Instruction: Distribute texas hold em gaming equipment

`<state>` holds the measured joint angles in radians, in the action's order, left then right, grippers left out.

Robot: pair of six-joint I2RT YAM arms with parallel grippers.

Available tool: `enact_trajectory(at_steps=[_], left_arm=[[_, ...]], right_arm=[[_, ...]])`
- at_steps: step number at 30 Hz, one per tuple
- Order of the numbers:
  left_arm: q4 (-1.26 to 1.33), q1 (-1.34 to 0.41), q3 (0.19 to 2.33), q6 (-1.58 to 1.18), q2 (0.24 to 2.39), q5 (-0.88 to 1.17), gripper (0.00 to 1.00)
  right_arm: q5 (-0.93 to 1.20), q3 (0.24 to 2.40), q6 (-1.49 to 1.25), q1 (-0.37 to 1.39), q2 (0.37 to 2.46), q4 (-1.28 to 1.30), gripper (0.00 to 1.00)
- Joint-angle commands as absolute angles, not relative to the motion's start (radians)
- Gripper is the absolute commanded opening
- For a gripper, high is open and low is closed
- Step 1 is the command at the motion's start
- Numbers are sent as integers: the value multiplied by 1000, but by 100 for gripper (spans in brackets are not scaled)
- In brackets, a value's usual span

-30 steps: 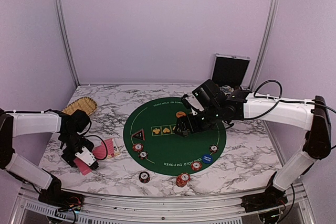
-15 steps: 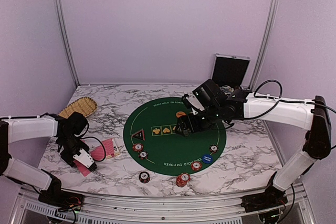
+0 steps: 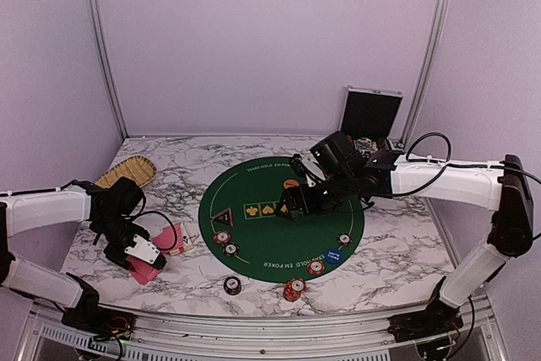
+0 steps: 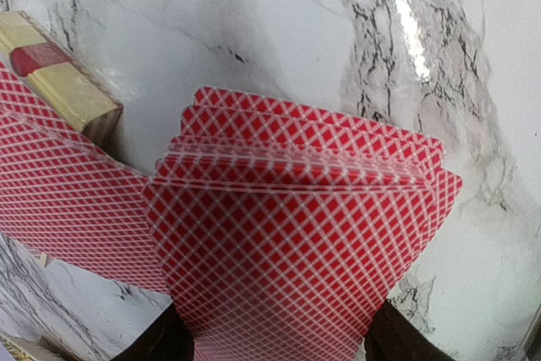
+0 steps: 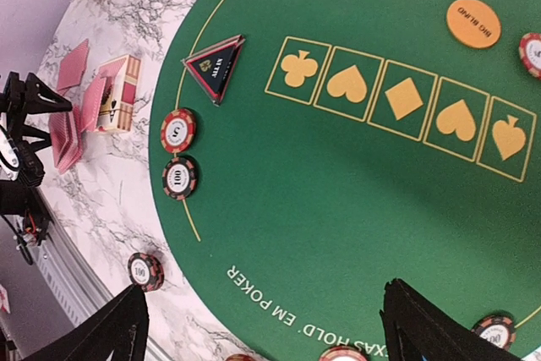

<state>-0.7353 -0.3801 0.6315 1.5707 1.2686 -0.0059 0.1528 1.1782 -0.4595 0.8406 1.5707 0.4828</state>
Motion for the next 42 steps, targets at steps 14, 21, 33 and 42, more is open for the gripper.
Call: enact_trajectory(at_steps=[14,21,33,42], left_arm=[[-942,-422,989,1184,1270,207,0],[-928,-493,1135,976,1357,247,0],[-898,-561,1276,787,1452,221,0],[-894,-581,1299,756,1466,215,0]], right_arm=[[517,1196,-696,878,1718,47,94],[619,1319,-813,927,1862,-134,91],[717,1355,-1057,930,1982,-485,88],[702,1402,-1114,929,2048,-534,81]])
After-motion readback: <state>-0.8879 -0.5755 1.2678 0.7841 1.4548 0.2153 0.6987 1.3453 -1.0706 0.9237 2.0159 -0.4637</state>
